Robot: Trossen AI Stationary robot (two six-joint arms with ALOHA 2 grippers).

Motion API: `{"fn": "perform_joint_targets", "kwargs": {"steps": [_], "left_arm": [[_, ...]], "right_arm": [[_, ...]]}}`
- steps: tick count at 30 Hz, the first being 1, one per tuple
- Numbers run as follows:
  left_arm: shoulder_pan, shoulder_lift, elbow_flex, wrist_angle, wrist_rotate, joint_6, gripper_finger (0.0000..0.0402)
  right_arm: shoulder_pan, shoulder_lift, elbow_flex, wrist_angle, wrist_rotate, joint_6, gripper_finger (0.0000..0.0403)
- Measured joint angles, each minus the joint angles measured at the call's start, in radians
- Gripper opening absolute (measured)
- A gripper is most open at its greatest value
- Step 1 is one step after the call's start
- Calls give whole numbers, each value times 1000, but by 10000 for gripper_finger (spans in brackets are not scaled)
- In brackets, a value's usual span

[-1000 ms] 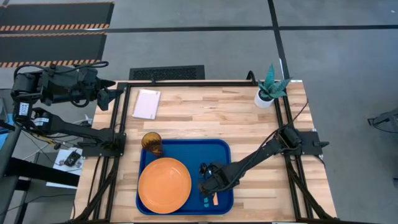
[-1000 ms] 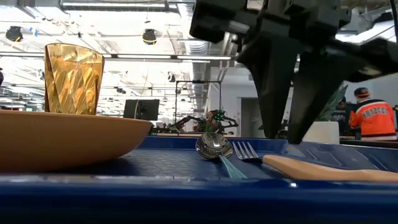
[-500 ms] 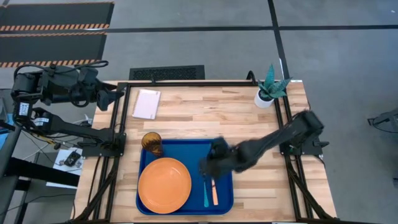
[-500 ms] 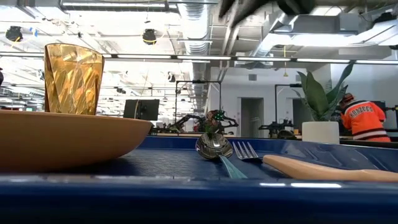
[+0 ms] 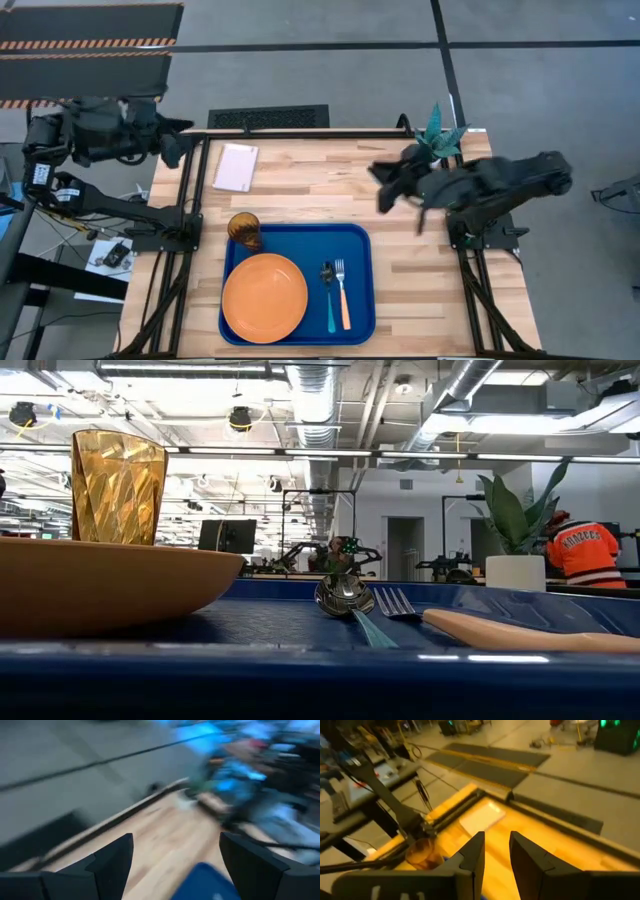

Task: Pick and place plate/cup/fork/spoon on tray
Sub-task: Return to Home Position

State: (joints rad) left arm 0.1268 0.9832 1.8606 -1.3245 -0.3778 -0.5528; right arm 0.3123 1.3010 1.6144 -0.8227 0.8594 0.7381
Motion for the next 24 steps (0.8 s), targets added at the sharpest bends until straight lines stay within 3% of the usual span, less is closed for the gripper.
{"fn": "perform_joint_targets", "kwargs": {"steps": [4, 9, 14, 18, 24], "left_arm": [[-1, -32, 0, 189, 147, 213, 282], [0, -106, 0, 286, 149, 325, 282], [0, -181, -16, 283, 183, 334, 282], [0, -248, -149, 326, 241, 320, 282], [0, -435, -481, 477, 230, 271, 282]], "right_arm": [[-8, -127, -44, -3, -5, -90, 113], [-5, -303, -184, 35, 40, -144, 113], [-5, -495, -439, 245, 39, -201, 113], [11, -619, -668, 478, 28, -266, 113], [18, -777, -913, 702, 31, -279, 113]]}}
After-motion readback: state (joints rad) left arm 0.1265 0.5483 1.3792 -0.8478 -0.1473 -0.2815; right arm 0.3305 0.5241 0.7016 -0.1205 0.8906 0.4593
